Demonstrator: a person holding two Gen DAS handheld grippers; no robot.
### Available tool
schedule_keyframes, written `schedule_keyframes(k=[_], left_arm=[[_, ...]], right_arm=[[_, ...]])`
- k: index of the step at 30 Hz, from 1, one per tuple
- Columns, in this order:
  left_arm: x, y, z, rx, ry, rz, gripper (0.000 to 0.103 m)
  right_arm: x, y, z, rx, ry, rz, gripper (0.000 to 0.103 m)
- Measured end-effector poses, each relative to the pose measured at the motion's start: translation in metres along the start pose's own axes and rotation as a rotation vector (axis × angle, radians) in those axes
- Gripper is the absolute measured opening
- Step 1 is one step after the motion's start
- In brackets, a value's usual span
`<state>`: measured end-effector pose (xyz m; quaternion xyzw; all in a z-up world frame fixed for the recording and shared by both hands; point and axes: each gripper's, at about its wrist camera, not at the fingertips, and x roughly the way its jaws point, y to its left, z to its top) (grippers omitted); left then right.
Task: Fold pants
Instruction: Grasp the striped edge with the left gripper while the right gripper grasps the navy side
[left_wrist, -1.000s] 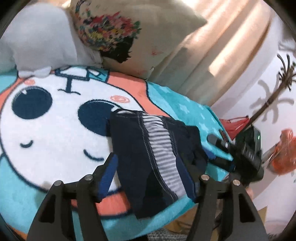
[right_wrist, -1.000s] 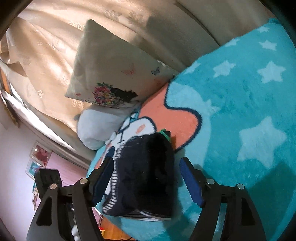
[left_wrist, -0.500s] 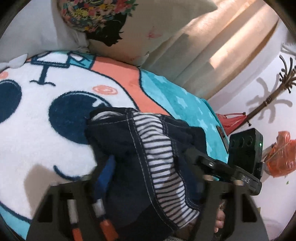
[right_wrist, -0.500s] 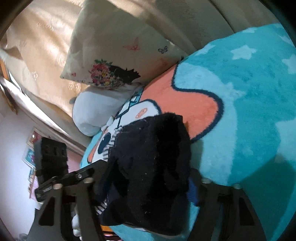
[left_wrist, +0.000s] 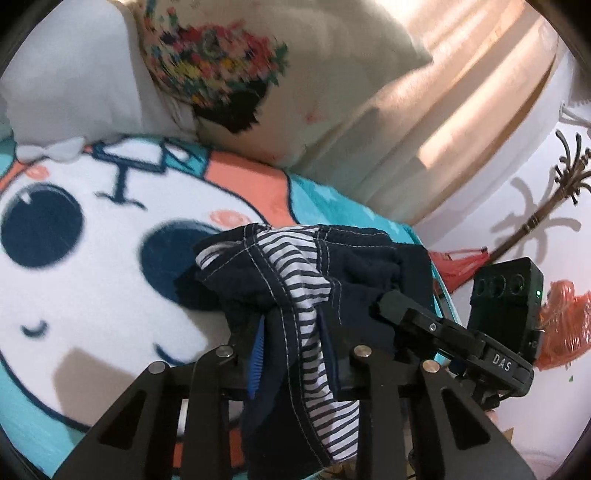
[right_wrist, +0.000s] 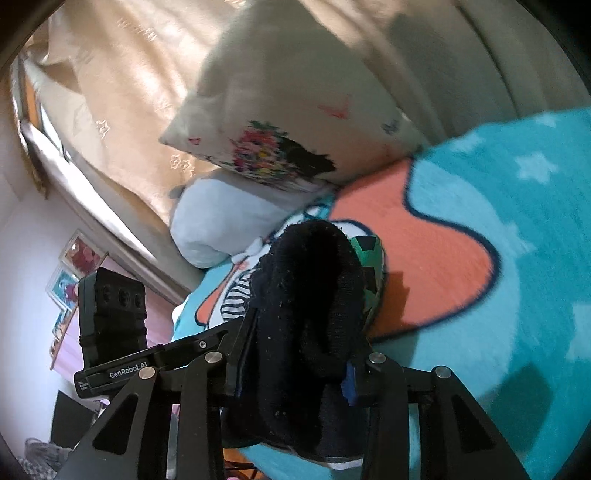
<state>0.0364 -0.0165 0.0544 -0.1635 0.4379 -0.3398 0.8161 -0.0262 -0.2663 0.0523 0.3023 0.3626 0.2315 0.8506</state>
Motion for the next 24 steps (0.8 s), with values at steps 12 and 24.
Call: schedule_keyframes(k=[12,24], left_arm=[[-0.015,0.041,0.063,-0.054,-0.073,0.110,0.026],[0.008,0.074,0.060,-0.123,-0.018,0.222,0.026]], right_arm=[[0.075,0.034,0.040,-0.040,0.031,0.028,0.040],[0.133,-0.002,0.046,0.023,0.110,-0.100,0.058]])
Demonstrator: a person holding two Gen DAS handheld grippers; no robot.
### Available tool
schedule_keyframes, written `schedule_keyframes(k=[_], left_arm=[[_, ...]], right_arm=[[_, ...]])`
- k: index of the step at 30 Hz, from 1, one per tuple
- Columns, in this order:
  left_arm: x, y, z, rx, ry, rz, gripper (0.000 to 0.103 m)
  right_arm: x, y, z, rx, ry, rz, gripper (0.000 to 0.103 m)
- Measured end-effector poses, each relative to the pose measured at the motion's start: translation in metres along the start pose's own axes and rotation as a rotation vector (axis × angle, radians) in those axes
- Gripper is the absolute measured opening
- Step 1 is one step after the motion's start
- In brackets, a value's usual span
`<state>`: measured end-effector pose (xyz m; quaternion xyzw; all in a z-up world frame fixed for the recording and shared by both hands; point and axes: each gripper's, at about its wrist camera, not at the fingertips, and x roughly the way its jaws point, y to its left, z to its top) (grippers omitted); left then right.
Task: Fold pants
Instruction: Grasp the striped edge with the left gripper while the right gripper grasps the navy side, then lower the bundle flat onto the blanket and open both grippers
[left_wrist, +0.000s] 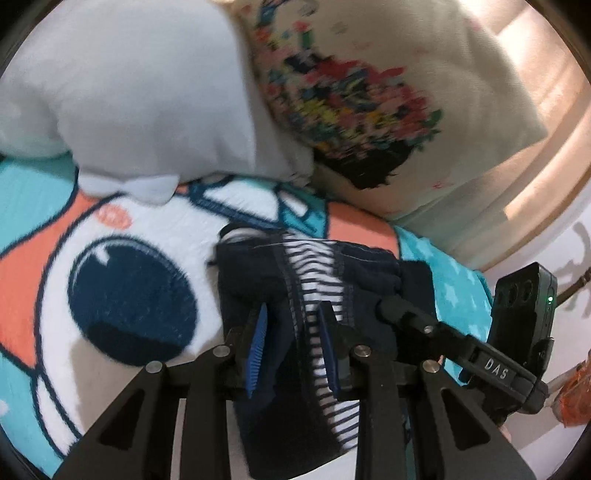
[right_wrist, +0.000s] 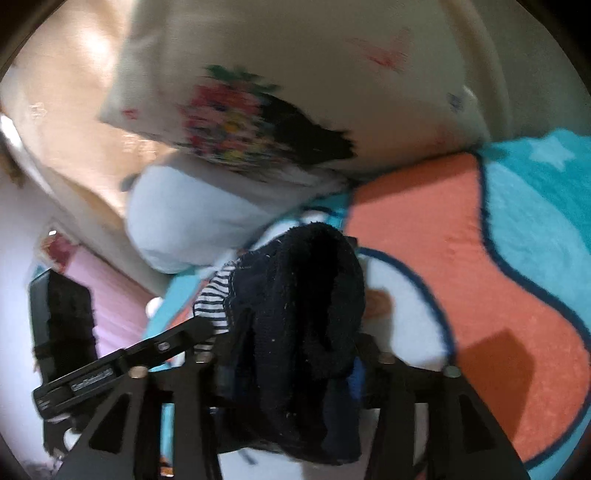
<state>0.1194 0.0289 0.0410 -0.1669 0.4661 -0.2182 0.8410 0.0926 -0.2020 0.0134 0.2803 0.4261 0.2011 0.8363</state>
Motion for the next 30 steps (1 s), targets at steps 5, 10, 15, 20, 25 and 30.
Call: schedule_keyframes(k=[5,10,15,20,25,30], left_arm=[[-0.028,0.005,-0.005,-0.023,-0.027,-0.012,0.027],[-0.043,-0.008,-0.020,0.001,-0.055,-0.007,0.030],[-0.026,-0.023,-0.041,0.042,-0.022,0.004,0.033],[-0.007,-0.022,-0.051,0.048,0.000,0.054,0.036],[-0.005,-0.010,-0.054,-0.003,0.022,0.049,0.037],[-0.028,-0.004,-0.059,-0.026,-0.030,0.049,0.045]], right_arm=[[-0.031,-0.011,-0.001,0.053,-0.046,0.023,0.061],[-0.071,0.012,0.009,-0.001,-0.138,0.099,0.062],[-0.044,0.029,0.012,-0.011,-0.094,0.194,0.062],[-0.004,-0.002,0.002,0.053,-0.037,0.041,0.060],[-0.030,-0.014,-0.005,0.079,-0.102,0.034,0.067],[-0.073,-0.008,-0.024,0.017,-0.204,-0.049,0.072]])
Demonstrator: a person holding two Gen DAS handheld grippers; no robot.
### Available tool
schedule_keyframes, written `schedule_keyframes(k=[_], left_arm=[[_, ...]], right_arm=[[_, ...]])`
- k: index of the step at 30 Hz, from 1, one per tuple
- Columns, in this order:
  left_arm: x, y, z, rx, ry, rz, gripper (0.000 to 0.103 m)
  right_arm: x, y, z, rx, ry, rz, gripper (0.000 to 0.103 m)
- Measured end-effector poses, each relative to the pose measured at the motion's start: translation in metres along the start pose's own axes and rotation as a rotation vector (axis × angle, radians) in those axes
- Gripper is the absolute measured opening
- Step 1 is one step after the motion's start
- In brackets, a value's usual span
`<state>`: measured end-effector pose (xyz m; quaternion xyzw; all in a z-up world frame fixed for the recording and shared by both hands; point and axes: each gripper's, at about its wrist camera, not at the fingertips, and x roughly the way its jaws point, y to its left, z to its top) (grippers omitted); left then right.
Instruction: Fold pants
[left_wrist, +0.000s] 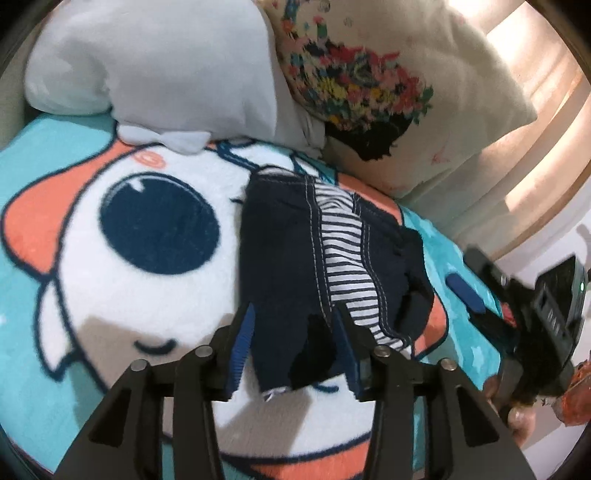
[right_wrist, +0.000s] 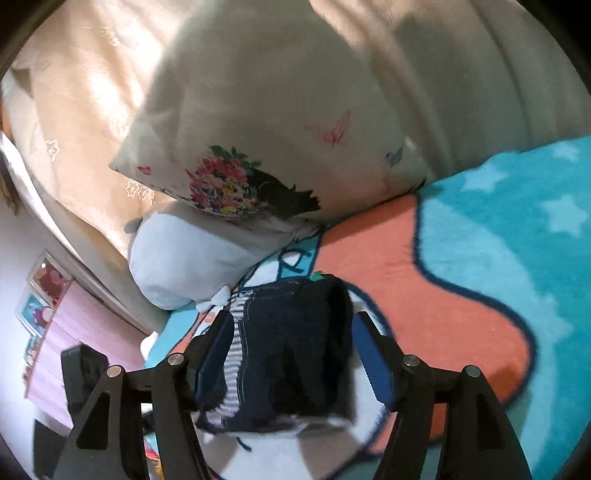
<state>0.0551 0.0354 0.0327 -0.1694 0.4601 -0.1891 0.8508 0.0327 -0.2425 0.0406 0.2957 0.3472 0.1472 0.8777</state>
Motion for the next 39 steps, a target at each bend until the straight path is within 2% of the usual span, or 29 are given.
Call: schedule_keyframes(k=[5,13,16,24,33,39], left_arm=[[-0.018,0.000,-0.015,0.044,-0.075,0.096,0.047],[-0.029,0.001,-0.032,0.089,-0.143,0.211,0.052],[-0.032,-0.002,-0.036,0.100,-0.151,0.217,0.056],[-0.033,-0.005,-0.040,0.086,-0.148,0.253,0.056],[-0.031,-0.012,-0.047,0.114,-0.147,0.296,0.056],[-0.024,-0.009,-0.048,0.097,-0.126,0.306,0.056]], right_arm=[[-0.025,0.001,-0.020,-0.027,-0.028,-0.065,0.072],[-0.029,0.012,-0.045,-0.095,-0.033,-0.171,0.072],[-0.029,0.013,-0.049,-0.092,-0.023,-0.169,0.072],[-0.027,0.016,-0.057,-0.088,-0.006,-0.178,0.072],[-0.025,0.015,-0.063,-0.099,-0.008,-0.261,0.072],[-0.023,0.012,-0.065,-0.088,-0.012,-0.287,0.073]])
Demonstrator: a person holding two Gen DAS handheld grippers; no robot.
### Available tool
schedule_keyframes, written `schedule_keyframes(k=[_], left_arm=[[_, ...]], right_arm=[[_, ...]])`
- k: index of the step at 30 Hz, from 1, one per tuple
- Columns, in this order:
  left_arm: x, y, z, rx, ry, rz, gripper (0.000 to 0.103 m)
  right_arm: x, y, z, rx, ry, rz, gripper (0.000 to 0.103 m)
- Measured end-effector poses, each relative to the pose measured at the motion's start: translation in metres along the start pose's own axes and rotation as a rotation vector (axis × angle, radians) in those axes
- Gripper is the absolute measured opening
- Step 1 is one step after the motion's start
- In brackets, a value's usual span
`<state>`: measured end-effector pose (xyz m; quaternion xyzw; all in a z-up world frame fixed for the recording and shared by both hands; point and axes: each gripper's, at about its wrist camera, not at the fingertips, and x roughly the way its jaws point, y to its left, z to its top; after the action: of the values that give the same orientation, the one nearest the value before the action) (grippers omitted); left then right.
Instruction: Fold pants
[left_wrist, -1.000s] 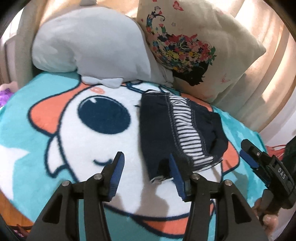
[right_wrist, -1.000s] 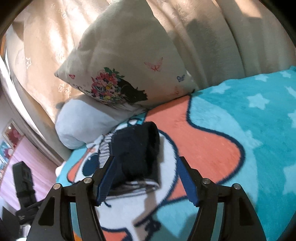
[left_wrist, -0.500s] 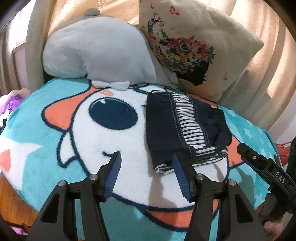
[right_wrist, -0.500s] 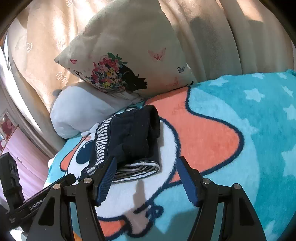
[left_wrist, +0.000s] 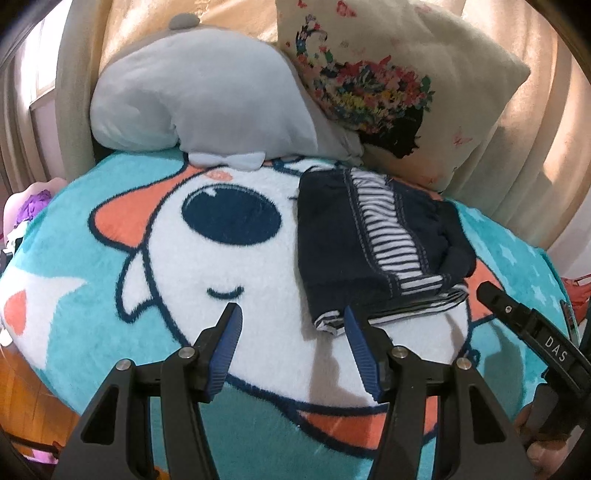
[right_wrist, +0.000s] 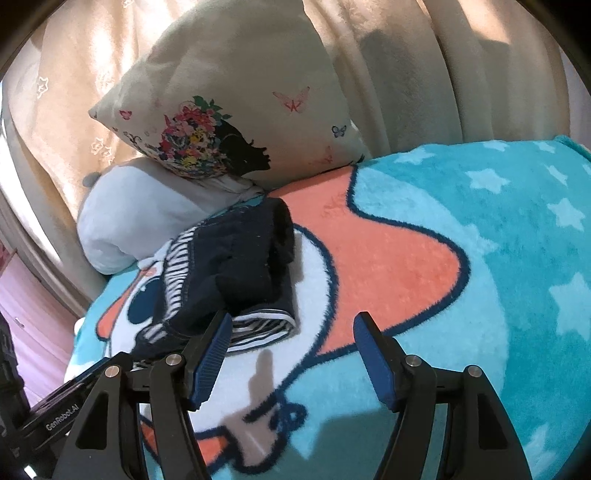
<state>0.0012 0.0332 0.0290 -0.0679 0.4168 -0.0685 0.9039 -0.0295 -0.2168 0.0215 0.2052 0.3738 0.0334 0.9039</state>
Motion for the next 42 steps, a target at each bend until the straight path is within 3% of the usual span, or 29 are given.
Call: schedule_keyframes(k=[6,15,42], left_arm=[[0.000,-0.004,0.000,0.011,0.016,0.012,0.056],[-0.009,-0.015,0.005,0.063,-0.069,0.032,0.057],[-0.018,-0.021,-0.011,0.098,-0.063,0.045,0.063]], right_arm=[[-0.013,-0.005,0.002,0.024,-0.050,-0.089,0.073],[-0.027,-0.007,0.006,-0.026,-0.138,-0.145,0.076],[-0.018,0.015,-0.014,-0.150,-0.074,-0.149,0.077]])
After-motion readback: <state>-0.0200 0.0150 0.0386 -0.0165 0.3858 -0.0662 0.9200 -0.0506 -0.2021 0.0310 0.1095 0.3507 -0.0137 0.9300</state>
